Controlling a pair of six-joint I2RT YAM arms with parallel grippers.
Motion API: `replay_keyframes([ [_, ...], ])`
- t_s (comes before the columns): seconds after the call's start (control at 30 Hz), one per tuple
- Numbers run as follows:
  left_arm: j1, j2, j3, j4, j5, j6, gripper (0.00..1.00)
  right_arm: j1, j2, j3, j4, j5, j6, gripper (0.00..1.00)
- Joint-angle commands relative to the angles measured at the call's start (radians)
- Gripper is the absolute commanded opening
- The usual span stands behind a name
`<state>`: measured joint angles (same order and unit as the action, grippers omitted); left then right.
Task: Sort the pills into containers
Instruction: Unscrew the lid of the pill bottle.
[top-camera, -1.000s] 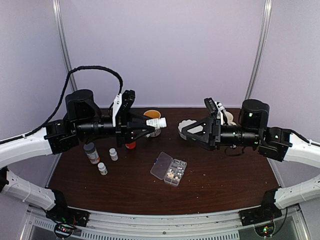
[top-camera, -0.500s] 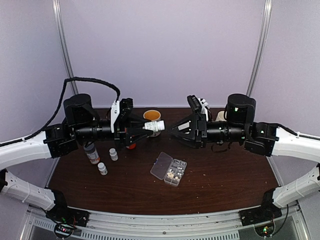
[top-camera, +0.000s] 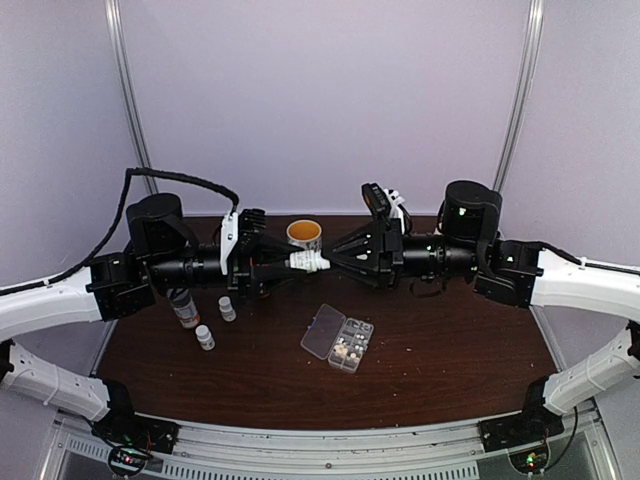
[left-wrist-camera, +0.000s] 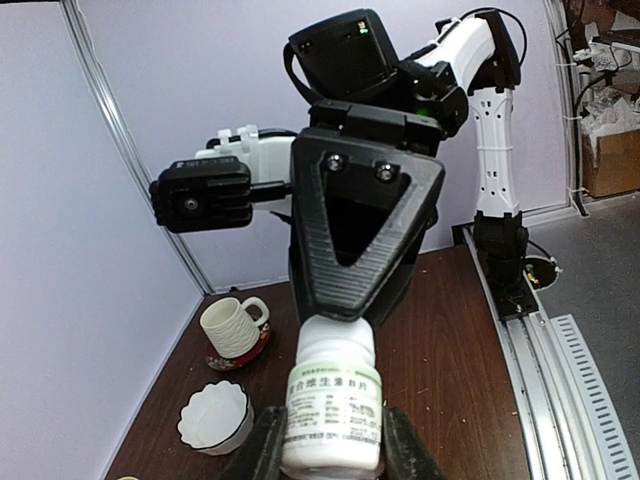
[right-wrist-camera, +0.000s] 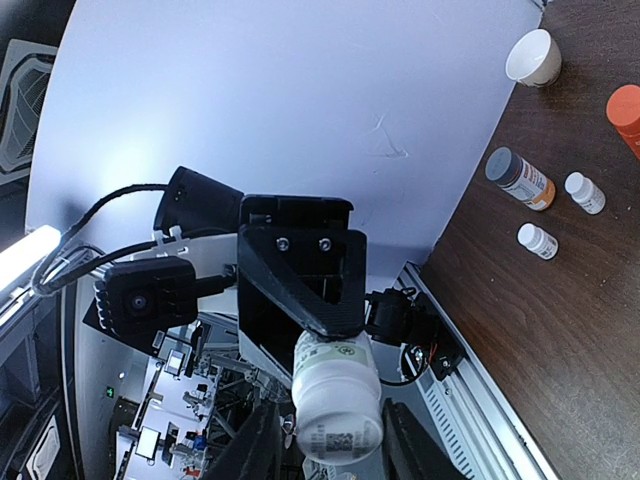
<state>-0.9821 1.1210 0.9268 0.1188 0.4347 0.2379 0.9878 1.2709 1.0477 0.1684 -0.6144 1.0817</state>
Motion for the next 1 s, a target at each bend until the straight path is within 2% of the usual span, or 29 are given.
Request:
replay_keyframes([
  [0.0, -0.004, -0.016, -0.005, 0.038, 0.009, 0.020, 0.02, 0.006, 0.001, 0.021, 0.047, -0.028, 0.007, 0.35],
  [0.1, -0.005, -0.015, -0.005, 0.039, 0.012, 0.021, 0.01, 0.005, -0.001, 0.021, 0.041, -0.031, 0.005, 0.35],
  [0.37, -0.006, 0.001, 0.020, 0.018, 0.016, -0.022, 0.01, 0.006, -0.005, 0.038, 0.003, -0.039, -0.038, 0.20],
  [0.5, -0.006, 0.011, 0.031, 0.049, 0.032, -0.092, 0.01, 0.007, -0.014, 0.069, -0.050, -0.037, -0.126, 0.19],
  [0.63, -0.005, 0.027, 0.085, 0.038, 0.054, -0.204, 0.01, 0.013, -0.023, 0.148, -0.172, -0.013, -0.328, 0.08],
  [0.77, -0.006, 0.036, 0.125, 0.057, 0.112, -0.333, 0.01, 0.028, -0.039, 0.224, -0.282, 0.028, -0.576, 0.07],
  [0.97, -0.006, 0.053, 0.156, 0.103, 0.182, -0.494, 0.01, 0.053, -0.103, 0.203, -0.272, 0.107, -0.973, 0.02],
])
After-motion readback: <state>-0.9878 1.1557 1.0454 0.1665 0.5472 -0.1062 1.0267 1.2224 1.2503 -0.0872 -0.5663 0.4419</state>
